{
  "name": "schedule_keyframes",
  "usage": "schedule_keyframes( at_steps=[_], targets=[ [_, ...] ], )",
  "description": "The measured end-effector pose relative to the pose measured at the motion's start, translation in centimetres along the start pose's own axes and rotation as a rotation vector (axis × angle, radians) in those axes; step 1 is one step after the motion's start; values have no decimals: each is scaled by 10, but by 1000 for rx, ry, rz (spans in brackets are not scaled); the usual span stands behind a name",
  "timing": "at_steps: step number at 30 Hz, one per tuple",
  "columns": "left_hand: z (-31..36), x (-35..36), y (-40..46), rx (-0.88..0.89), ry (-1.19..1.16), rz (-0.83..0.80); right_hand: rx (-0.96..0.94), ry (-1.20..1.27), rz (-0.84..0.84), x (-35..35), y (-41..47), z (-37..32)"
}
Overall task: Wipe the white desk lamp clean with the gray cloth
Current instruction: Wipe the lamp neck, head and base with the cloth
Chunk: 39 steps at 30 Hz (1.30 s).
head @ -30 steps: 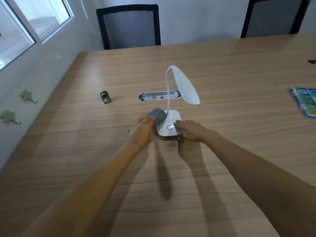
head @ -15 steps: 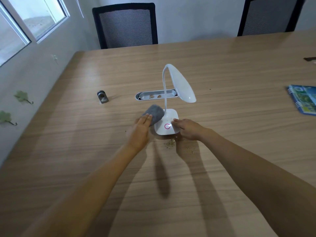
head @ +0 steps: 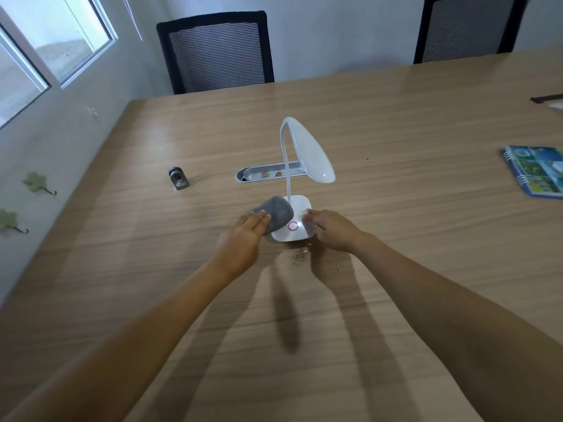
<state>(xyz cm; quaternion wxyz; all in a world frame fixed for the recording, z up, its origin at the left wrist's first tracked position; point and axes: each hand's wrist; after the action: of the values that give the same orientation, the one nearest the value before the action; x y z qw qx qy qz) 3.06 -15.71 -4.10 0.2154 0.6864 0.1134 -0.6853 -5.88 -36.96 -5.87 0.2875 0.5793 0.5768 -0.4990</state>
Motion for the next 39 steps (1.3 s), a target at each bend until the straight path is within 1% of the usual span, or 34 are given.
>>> schedule_keyframes(
  at_steps=[2,4,7,9,10,12,14,16,18,20,22,24,27,29,30,32,33,35,36,37,38,39],
  targets=[
    [4,-2,3,8,5,35,45,42,68,2,-8,1],
    [8,3,8,45,13,18,55,28,91,7,-15,4],
    [17,7,17,71,14,-18,30,-32,66,16,-24,7],
    [22,8,25,36,22,7,38,-78,40,20,-27,9],
    [25,8,28,14,5,-6,40,-108,27,20,-29,9],
    [30,14,34,-30,-40,-92,30,-159,-2,20,-30,9],
    [33,19,35,-71,9,-200,27,-175,-38,19,-29,10],
    [32,25,32,-72,24,-230,29,-171,-52,18,-27,11],
    [26,27,26,-43,17,-221,15,-184,-53,14,-26,10],
    [15,25,17,55,22,-221,1,-201,-49,10,-26,10],
    [5,21,10,119,26,-169,7,-210,-53,7,-26,8],
    [0,14,7,86,75,-88,12,-201,-58,6,-26,8],
    [9,11,14,-6,38,20,10,-202,-69,4,-28,7],
    [18,16,20,-49,-35,-14,16,-199,-69,3,-28,6],
    [23,17,20,-72,-73,-81,19,-194,-75,3,-28,5],
    [26,24,16,-77,-73,-147,20,-189,-77,1,-29,3],
    [24,26,12,-50,-81,-151,19,-190,-75,1,-30,3],
    [18,24,2,89,-88,-124,20,-179,-67,-1,-30,2],
    [13,25,-4,168,-53,-123,24,-163,-62,-2,-30,2],
    [5,27,-10,238,-1,-82,29,-150,-59,-2,-31,1],
    [-2,27,-16,271,34,-64,34,-143,-61,-2,-30,0],
    [-6,25,-20,259,39,-38,39,-145,-66,-1,-30,0]
  ],
)
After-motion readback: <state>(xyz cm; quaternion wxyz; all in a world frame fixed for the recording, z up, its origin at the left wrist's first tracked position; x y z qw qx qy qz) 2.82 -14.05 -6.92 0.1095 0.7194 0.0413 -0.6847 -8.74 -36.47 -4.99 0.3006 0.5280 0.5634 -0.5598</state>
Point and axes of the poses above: each hand's wrist, its own y-axis towards the middle knuckle, its own x-axis out of the palm, z = x × y, and after that the axes turned 5 degrees about -y, right-handed
